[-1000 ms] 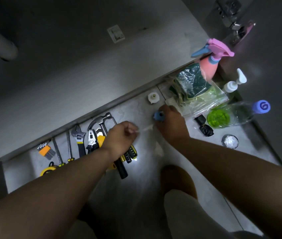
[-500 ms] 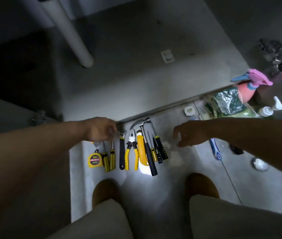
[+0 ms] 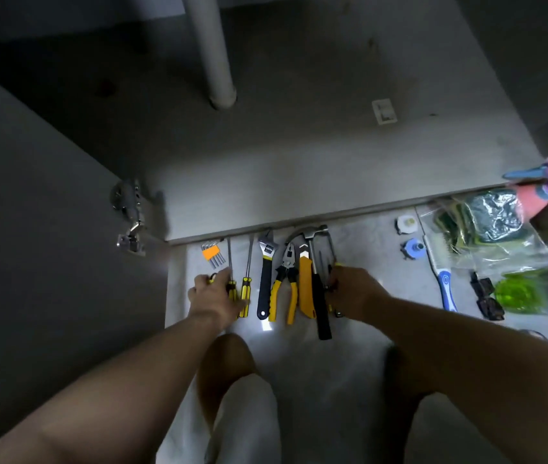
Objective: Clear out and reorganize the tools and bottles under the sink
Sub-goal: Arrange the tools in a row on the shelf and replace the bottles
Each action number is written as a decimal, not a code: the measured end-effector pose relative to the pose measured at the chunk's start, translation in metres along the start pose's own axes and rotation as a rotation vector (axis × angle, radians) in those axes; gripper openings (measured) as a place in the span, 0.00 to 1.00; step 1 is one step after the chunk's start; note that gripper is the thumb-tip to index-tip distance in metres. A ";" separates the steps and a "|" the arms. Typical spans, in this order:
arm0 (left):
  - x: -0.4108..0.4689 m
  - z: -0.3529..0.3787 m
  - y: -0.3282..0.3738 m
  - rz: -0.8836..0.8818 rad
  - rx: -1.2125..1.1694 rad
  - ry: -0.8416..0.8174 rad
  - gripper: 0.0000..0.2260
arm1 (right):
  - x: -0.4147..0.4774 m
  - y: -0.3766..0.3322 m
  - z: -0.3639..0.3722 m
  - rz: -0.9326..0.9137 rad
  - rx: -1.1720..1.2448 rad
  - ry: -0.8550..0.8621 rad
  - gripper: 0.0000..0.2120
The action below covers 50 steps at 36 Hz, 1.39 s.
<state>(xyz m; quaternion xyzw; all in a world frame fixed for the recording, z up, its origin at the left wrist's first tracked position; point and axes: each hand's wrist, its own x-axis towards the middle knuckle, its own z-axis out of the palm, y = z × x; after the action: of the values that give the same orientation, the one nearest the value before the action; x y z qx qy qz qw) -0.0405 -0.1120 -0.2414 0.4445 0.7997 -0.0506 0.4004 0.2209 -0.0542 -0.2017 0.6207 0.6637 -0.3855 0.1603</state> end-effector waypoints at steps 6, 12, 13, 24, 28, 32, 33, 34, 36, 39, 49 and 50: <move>0.006 0.009 0.001 0.058 -0.004 0.051 0.29 | 0.013 -0.008 0.041 0.147 0.068 0.067 0.11; 0.006 0.018 0.007 0.102 -0.012 0.047 0.31 | 0.025 -0.019 0.058 0.230 -0.009 0.199 0.09; 0.006 0.020 0.008 0.108 -0.010 0.044 0.32 | 0.026 -0.019 0.060 0.237 -0.021 0.209 0.09; 0.003 0.029 0.018 0.150 0.046 0.044 0.29 | 0.035 -0.009 0.022 0.272 0.275 -0.165 0.14; 0.001 0.031 0.026 0.155 0.057 0.047 0.29 | 0.035 -0.001 -0.007 0.316 0.460 -0.310 0.11; 0.000 0.034 0.036 0.177 0.067 0.042 0.26 | 0.032 0.014 -0.039 0.266 0.504 -0.365 0.10; 0.000 0.035 0.039 0.189 0.072 0.037 0.27 | 0.031 0.017 -0.047 0.250 0.484 -0.374 0.09; 0.000 0.036 0.042 0.201 0.073 0.030 0.27 | 0.030 0.019 -0.055 0.242 0.477 -0.390 0.08; -0.001 0.040 0.050 0.217 0.066 0.010 0.28 | 0.024 0.023 -0.068 0.241 0.499 -0.445 0.08; -0.003 0.046 0.066 0.228 0.079 -0.020 0.30 | 0.007 0.029 -0.078 0.217 0.541 -0.542 0.15; -0.007 0.050 0.072 0.338 -0.039 -0.081 0.28 | -0.012 0.020 -0.046 0.077 0.589 -0.588 0.09; -0.005 0.047 0.067 0.326 -0.074 -0.049 0.25 | -0.011 0.018 -0.044 0.081 0.578 -0.578 0.09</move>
<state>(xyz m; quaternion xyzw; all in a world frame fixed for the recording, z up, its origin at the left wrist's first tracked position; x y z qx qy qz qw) 0.0391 -0.0958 -0.2508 0.5519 0.7084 0.0335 0.4386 0.2512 -0.0316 -0.1713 0.5319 0.4307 -0.7080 0.1742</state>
